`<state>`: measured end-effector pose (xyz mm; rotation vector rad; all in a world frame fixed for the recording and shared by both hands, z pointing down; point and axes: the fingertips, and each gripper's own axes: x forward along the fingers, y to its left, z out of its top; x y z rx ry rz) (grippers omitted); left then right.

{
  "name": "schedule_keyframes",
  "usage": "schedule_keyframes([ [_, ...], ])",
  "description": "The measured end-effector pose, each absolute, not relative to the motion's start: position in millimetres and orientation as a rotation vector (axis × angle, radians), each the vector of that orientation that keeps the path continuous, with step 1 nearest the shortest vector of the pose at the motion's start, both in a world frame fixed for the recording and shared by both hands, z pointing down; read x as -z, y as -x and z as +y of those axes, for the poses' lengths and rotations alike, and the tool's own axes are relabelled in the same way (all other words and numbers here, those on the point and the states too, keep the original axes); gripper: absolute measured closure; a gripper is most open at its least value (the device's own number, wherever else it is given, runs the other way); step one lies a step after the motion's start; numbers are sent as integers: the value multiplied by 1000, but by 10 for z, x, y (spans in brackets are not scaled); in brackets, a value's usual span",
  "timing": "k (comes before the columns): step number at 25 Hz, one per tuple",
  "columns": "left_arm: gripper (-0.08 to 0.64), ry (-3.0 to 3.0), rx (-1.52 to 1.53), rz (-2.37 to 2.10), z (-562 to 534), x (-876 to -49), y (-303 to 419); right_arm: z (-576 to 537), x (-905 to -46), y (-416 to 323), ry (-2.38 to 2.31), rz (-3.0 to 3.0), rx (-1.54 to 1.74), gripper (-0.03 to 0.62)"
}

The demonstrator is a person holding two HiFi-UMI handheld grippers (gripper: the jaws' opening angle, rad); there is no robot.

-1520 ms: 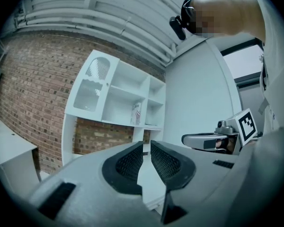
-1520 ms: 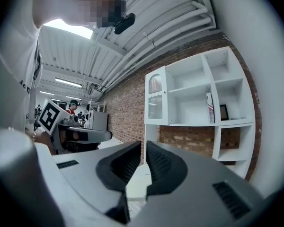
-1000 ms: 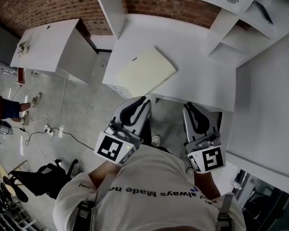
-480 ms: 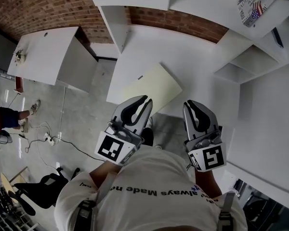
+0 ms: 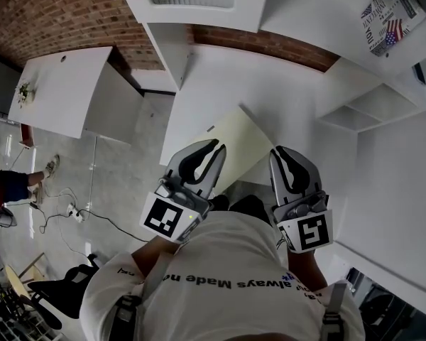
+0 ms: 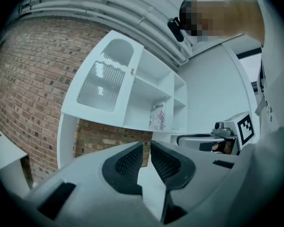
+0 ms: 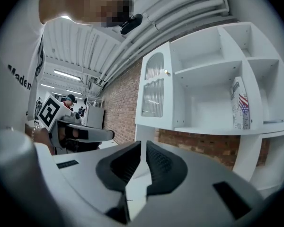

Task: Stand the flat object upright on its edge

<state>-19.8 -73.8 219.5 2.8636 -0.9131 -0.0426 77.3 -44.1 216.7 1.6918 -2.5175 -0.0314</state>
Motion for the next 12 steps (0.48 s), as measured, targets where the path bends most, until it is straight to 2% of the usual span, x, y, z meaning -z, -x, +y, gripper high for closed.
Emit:
schedule_keyframes([
  [12, 505, -2816, 18, -944, -952, -2302, -106, -664, -2214, -1135, -1669, -2532, 43, 554],
])
